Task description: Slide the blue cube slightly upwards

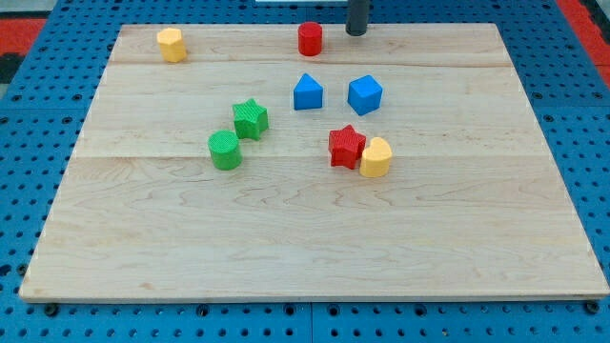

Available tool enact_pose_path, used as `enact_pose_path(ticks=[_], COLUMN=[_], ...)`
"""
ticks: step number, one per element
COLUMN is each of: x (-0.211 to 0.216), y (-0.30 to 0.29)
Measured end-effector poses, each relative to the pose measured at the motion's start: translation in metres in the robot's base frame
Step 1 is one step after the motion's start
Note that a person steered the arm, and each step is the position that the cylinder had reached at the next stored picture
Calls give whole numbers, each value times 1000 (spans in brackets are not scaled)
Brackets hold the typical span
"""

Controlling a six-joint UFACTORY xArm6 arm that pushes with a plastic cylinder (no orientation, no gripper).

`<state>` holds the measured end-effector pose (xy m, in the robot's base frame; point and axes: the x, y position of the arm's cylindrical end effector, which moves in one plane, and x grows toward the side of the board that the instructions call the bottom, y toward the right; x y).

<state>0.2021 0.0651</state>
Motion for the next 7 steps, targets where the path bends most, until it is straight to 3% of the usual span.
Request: enact_pose_path(ticks=[3,4,6,7], x=[27,41,139,179], y=[-19,25,91,66])
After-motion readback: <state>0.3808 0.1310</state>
